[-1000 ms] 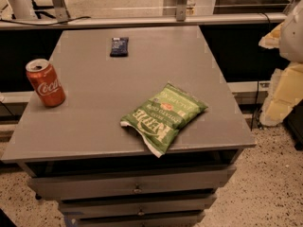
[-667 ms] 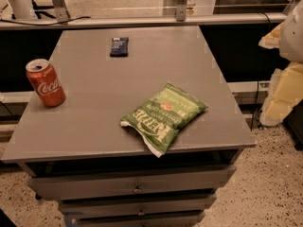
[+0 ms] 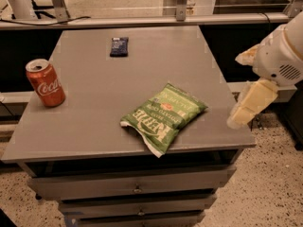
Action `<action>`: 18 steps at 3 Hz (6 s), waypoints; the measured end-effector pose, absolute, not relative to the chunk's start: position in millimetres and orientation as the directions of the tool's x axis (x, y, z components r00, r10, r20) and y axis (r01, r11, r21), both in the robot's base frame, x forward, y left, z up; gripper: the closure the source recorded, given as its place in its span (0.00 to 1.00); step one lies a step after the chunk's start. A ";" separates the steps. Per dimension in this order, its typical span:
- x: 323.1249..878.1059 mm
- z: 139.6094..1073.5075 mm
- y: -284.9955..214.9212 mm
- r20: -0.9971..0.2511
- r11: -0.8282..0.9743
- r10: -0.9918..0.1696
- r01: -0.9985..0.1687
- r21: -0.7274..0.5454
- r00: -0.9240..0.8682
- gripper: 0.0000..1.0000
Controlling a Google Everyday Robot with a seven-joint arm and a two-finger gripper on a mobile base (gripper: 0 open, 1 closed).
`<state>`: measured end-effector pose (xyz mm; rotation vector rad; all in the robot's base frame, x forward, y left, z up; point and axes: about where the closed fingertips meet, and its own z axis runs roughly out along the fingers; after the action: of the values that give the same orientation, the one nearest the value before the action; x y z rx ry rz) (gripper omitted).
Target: Move green jalapeno chip bag near rxbar blueberry
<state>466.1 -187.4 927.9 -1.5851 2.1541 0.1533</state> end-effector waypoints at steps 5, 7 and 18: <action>486.0 828.2 -87.4 -0.681 0.398 -0.644 -0.913 0.091 -0.349 0.41; 491.8 831.8 -89.9 -0.687 0.420 -0.631 -0.903 0.090 -0.362 0.87; 830.9 883.7 -42.0 -0.874 0.518 -0.444 -0.852 -0.073 -0.195 0.82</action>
Offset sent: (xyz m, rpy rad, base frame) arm 0.0243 0.0840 -0.1023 0.3760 0.1149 -0.0480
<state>830.9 -42.0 883.7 -1.0779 1.8237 0.5467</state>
